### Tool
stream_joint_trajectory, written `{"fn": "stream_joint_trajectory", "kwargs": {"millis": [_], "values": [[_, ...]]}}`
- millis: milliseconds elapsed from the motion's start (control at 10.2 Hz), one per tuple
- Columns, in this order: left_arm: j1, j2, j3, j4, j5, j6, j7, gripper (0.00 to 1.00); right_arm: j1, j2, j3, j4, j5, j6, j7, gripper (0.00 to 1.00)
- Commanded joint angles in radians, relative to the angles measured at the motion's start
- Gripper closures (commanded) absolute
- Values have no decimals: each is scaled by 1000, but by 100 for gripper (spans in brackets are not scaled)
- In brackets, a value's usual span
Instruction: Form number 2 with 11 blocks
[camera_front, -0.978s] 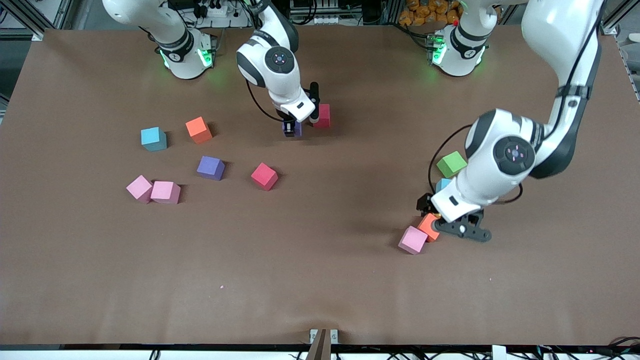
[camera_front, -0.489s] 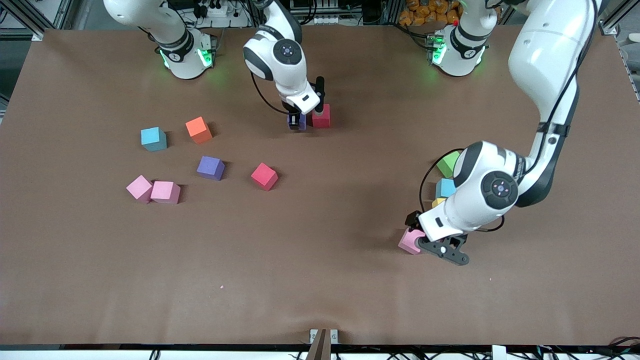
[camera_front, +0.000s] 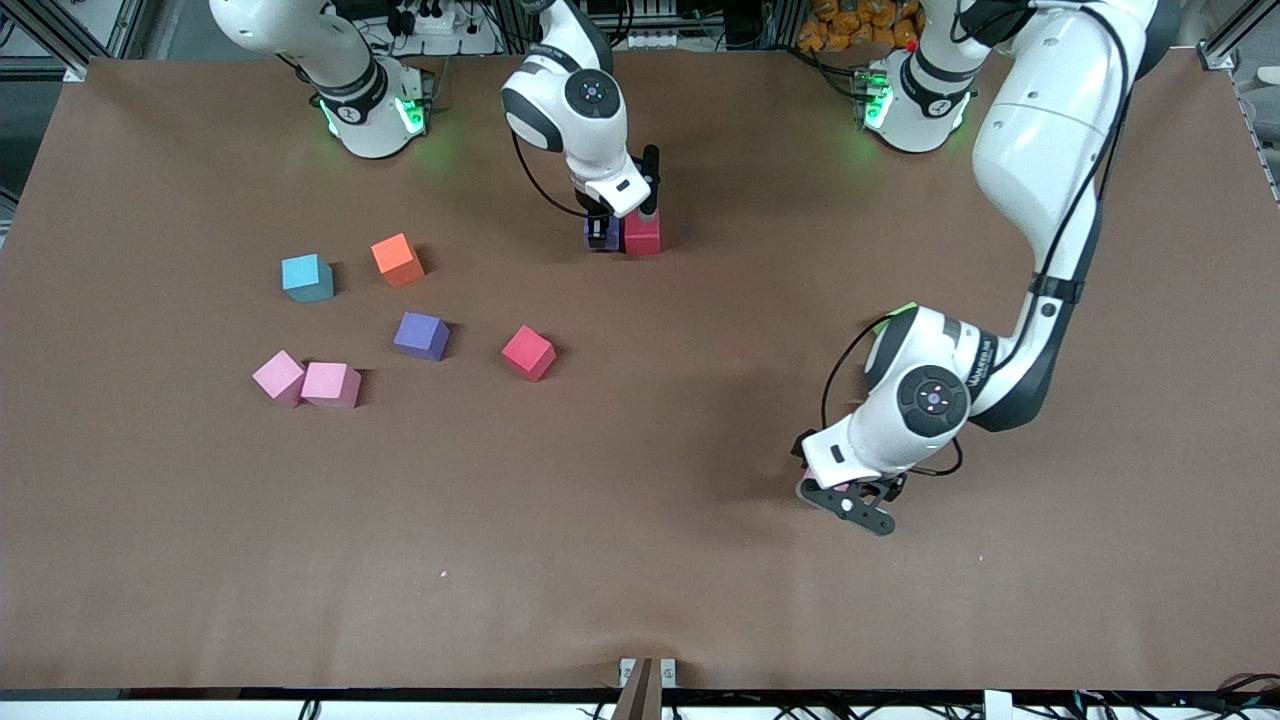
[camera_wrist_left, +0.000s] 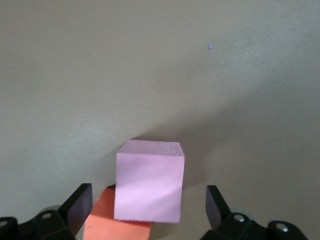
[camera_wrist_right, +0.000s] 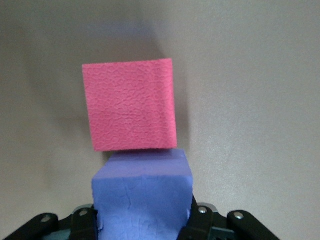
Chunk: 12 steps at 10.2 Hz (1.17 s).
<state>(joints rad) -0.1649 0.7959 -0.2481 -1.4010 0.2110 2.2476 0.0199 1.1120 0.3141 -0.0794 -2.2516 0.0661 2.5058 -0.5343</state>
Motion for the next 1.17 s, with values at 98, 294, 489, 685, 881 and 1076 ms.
{"fn": "stream_joint_trajectory", "kwargs": {"millis": [98, 294, 489, 685, 881, 1076], "values": [[-4, 39, 12, 30, 24, 23, 21, 0, 14, 11, -8, -10, -6, 39, 13, 68], [-5, 45, 18, 25, 24, 24, 18, 0, 16, 17, -8, -10, -6, 39, 13, 68], [5, 51, 18, 20, 24, 27, 17, 0, 17, 23, -8, -10, -8, 42, 13, 68], [-2, 51, 18, 20, 15, 26, 3, 0, 25, 39, -8, -10, -8, 62, 13, 68], [-1, 71, 18, 20, 16, 29, 3, 0, 26, 49, -7, -8, -8, 76, 13, 68], [-5, 85, 18, 20, 18, 38, 3, 19, 31, 52, -8, -6, -8, 80, 13, 68]]}}
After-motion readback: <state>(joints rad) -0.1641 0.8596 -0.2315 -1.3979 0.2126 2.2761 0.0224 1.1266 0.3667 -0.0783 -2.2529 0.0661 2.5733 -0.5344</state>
